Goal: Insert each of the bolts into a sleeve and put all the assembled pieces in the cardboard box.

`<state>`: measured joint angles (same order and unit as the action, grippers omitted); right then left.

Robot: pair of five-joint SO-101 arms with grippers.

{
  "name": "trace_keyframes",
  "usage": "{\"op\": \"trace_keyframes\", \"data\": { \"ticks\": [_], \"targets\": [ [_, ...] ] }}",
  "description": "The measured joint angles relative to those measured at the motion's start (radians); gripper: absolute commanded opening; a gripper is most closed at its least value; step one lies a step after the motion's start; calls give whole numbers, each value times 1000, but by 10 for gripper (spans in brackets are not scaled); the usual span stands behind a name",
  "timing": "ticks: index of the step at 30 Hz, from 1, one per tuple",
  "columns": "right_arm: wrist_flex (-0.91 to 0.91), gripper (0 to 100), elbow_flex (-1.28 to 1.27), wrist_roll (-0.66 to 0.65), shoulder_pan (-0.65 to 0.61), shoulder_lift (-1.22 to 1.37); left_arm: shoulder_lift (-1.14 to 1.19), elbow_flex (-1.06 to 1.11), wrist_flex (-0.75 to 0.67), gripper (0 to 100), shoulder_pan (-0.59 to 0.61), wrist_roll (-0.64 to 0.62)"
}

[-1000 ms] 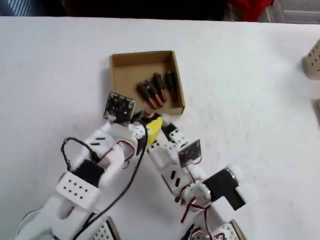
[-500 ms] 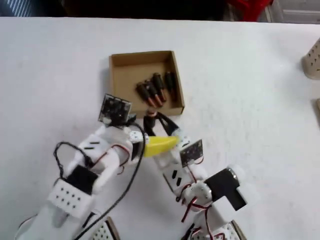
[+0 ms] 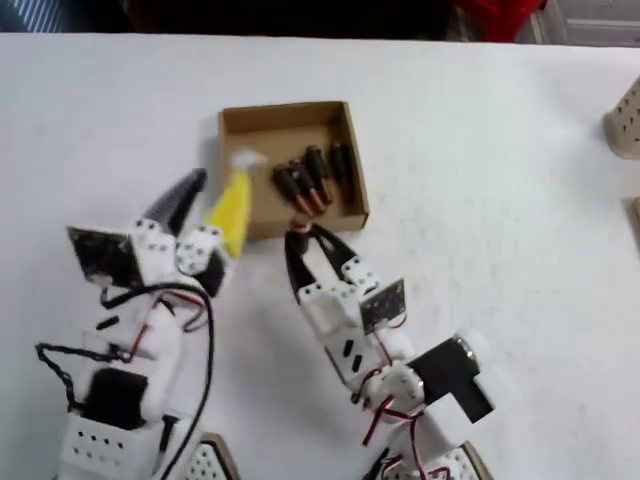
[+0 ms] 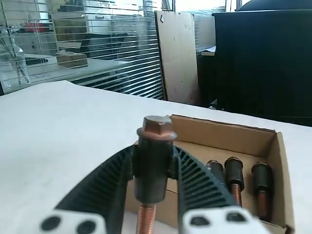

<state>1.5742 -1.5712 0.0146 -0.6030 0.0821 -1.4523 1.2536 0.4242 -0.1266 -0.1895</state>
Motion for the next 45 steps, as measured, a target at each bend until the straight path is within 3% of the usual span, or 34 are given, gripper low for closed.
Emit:
{"op": "trace_keyframes", "data": {
  "ticks": [11, 16, 20, 28, 34, 39, 45],
  "targets": [
    [-97, 16, 0, 0, 5, 0, -121, 284, 11, 23, 176, 0],
    [-152, 16, 0, 0, 11, -26, -293, 420, 189, 23, 210, 83],
    [-307, 16, 0, 0, 78, -147, -359, 440, 361, 23, 227, 180],
    [-821, 16, 14, 0, 209, -582, -359, 440, 577, 24, 259, 374],
    [-1367, 17, 181, 0, 213, -829, -359, 440, 646, 24, 259, 462],
    [-1820, 17, 463, 0, 222, -816, -359, 440, 678, 24, 259, 468],
    [-2105, 17, 835, 0, 219, -594, -359, 440, 686, 23, 261, 468]
  ]
}}
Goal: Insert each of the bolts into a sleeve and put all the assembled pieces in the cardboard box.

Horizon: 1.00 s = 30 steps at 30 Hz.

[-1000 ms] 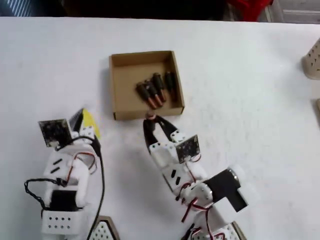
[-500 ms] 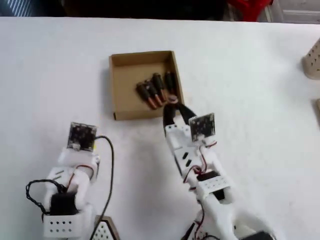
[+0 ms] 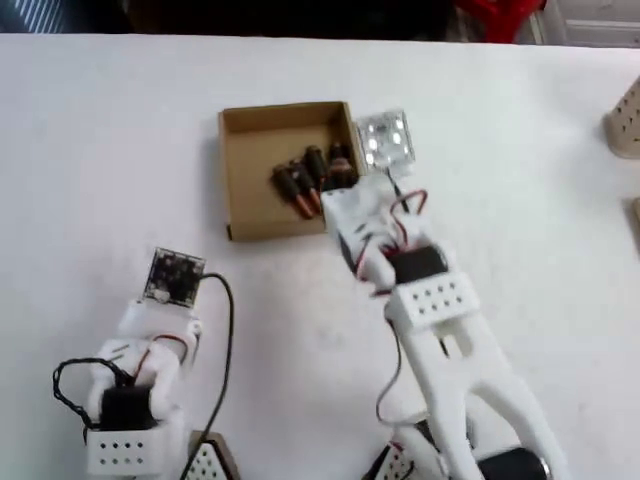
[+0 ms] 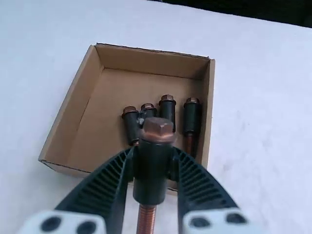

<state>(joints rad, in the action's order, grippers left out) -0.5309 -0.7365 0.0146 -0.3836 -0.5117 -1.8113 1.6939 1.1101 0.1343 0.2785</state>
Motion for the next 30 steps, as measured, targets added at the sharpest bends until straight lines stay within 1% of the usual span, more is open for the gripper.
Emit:
{"op": "trace_keyframes", "data": {
  "ticks": [3, 6, 13, 17, 19, 21, 24, 26, 30],
  "targets": [
    [-103, 17, 201, 0, 2, 167, 0, 0, 55, 23, 0, 0],
    [-192, 17, 411, 0, -2, 350, 0, 0, 72, 23, 0, 0],
    [-423, 21, 930, 2, 11, 801, 0, 0, 77, 23, 0, 0],
    [-534, 22, 1231, 2, 46, 1065, 0, 0, 77, 23, 0, 0],
    [-578, 22, 1384, -20, 66, 1203, 0, 0, 77, 23, 0, 0],
    [-632, 22, 1531, -75, 84, 1336, 0, 0, 77, 23, 0, 0],
    [-729, 26, 1755, -130, 77, 1513, 0, 0, 77, 23, 0, 0],
    [-786, 74, 1906, -146, 77, 1614, -2, 0, 77, 23, 0, 0],
    [-891, 239, 2165, -167, 74, 1754, -2, 0, 77, 23, 0, 0]
  ]
}}
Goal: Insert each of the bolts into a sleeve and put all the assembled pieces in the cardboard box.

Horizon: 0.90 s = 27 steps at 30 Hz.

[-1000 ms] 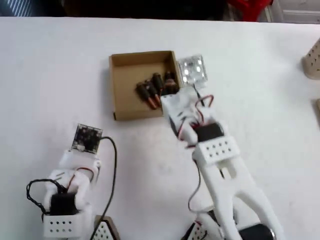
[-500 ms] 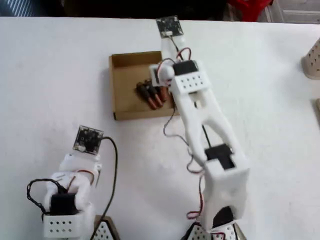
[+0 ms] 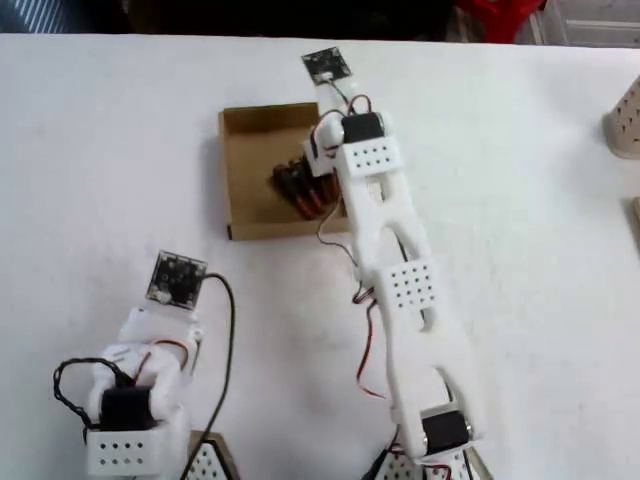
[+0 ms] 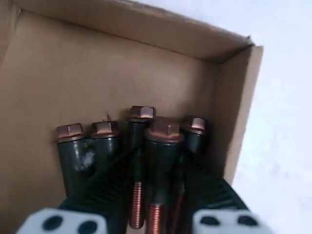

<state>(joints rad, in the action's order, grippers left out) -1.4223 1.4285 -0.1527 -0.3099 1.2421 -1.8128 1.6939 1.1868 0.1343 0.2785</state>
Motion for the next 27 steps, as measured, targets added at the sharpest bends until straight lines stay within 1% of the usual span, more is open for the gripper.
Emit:
{"op": "trace_keyframes", "data": {
  "ticks": [2, 3, 7, 9, 12, 13, 15, 17, 20, 24, 27],
  "targets": [
    [-52, 285, 97, 0, -11, 41, 0, 0, 0, 23, 0, 0],
    [-74, 289, 133, 0, -14, 55, 0, 0, 0, 23, 0, 0],
    [-147, 247, 193, 28, -25, 68, 0, 0, 0, 23, 3, 0],
    [-189, 190, 203, 34, -25, 58, 0, 0, 0, 23, 5, 0],
    [-227, 29, 204, 43, -21, 15, 0, 0, 0, 23, 5, 0],
    [-233, 3, 204, 44, -17, -6, 0, 0, 0, 23, 5, 0],
    [-242, 46, 204, 44, -5, -55, 0, 0, 0, 23, 5, 0],
    [-261, 16, 204, 44, -3, -109, 0, 0, 0, 23, 5, 0],
    [-293, 16, 204, 44, -6, -187, 0, 0, 0, 23, 5, 0],
    [-296, 15, 199, 44, 41, -279, 0, 0, 0, 23, 5, 0],
    [-298, 15, 114, 44, 87, -370, 0, 0, 0, 23, 5, 0]
  ]
}}
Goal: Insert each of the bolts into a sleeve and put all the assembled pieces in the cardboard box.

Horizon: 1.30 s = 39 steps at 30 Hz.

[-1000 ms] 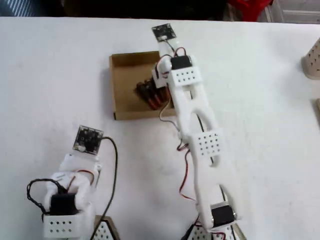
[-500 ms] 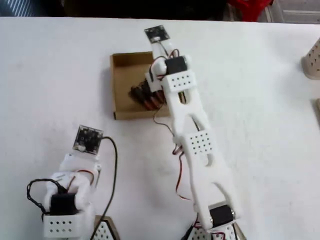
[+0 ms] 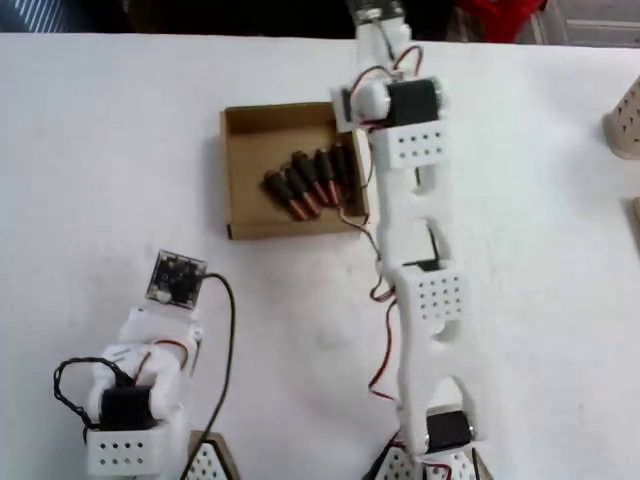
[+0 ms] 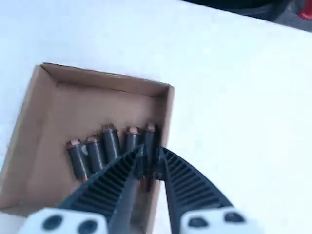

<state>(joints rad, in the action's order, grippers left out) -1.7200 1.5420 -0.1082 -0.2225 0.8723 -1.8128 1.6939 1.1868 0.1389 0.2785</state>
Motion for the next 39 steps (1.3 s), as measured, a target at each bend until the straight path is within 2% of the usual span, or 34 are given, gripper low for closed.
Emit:
{"op": "trace_keyframes", "data": {
  "ticks": [4, 11, 15, 19, 23, 26, 31, 39],
  "targets": [
    [0, 16, -281, 0, 26, -181, 0, 0, 0, 23, 0, 0],
    [0, 16, -908, 0, 31, -615, 0, 0, 0, 23, 0, 0],
    [18, 16, -1270, 0, 78, -862, 0, 0, 0, 23, 0, 0],
    [189, 16, -1689, 0, 153, -1163, 0, 0, 0, 23, 0, 0],
    [410, 16, -2134, 0, 178, -1494, 0, 0, 0, 23, 0, 0],
    [460, 16, -2404, -49, 178, -1709, 0, 0, 0, 23, 0, 0],
    [473, 17, -2694, -92, 180, -1942, 0, 0, 0, 23, 0, 0],
    [476, 17, -2934, -97, 187, -2185, 0, 0, 0, 23, 0, 0]
  ]
}}
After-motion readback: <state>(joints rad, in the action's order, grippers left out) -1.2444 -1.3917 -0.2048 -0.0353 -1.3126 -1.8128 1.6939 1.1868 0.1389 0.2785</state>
